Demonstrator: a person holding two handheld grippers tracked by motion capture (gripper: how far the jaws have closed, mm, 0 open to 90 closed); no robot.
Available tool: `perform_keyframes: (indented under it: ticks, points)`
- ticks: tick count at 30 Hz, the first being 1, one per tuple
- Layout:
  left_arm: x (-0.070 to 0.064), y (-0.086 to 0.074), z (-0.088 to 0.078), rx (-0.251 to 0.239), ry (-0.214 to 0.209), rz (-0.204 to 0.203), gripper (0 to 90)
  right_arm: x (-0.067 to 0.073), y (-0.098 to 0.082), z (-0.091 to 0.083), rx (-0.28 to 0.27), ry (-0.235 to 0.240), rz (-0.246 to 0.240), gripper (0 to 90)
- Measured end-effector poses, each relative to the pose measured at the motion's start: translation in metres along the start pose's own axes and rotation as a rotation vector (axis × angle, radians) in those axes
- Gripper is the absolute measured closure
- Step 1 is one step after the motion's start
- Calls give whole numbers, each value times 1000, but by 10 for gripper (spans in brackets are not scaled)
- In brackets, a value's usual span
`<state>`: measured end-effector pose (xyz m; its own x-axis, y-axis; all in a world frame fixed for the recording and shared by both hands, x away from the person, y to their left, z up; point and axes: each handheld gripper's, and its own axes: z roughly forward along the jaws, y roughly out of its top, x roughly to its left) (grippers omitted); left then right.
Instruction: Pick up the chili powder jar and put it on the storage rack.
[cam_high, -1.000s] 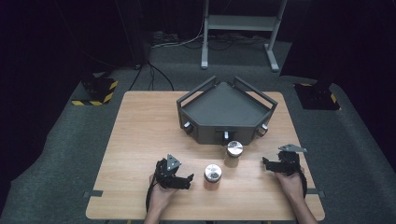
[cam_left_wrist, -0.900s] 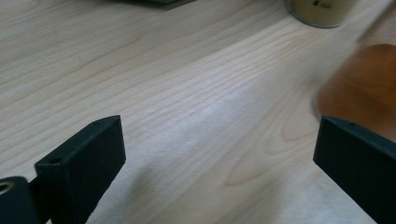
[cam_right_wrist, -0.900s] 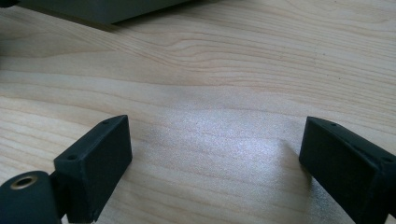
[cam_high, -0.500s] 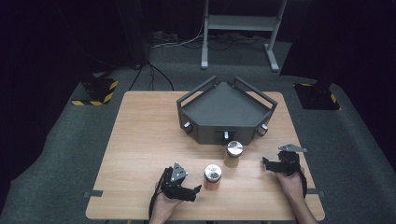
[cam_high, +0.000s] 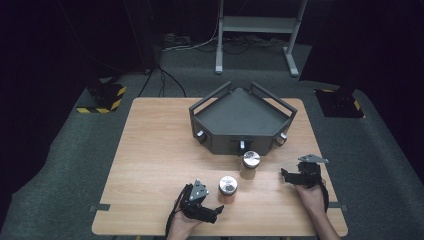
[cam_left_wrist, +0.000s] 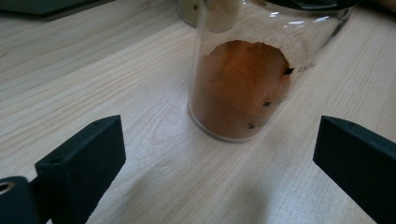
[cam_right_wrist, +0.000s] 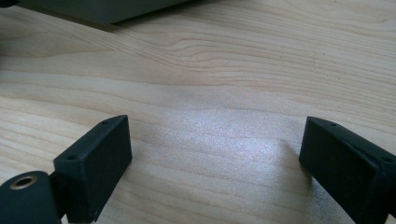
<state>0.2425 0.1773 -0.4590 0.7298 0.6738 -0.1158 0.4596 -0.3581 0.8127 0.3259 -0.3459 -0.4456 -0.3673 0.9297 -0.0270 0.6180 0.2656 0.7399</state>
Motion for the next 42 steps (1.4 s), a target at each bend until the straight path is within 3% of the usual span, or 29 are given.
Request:
perform_keyframes:
  ticks: [13, 14, 17, 18, 30, 42]
  points:
    - [-6, 3, 11, -29, -19, 20, 38, 0, 0, 0, 0, 0, 0, 92]
    - [-36, -29, 35, -282, -14, -308, 39, 0, 0, 0, 0, 0, 0, 92]
    - [-37, -27, 37, -283, -17, -300, 41, 0, 0, 0, 0, 0, 0, 92]
    - [-8, 5, 16, -41, -23, 36, 43, 0, 0, 0, 0, 0, 0, 92]
    - [-11, 7, 26, -79, -34, 33, 62, 0, 0, 0, 0, 0, 0, 92]
    - [-17, 8, 34, -108, -15, 41, 113, 0, 0, 0, 0, 0, 0, 92]
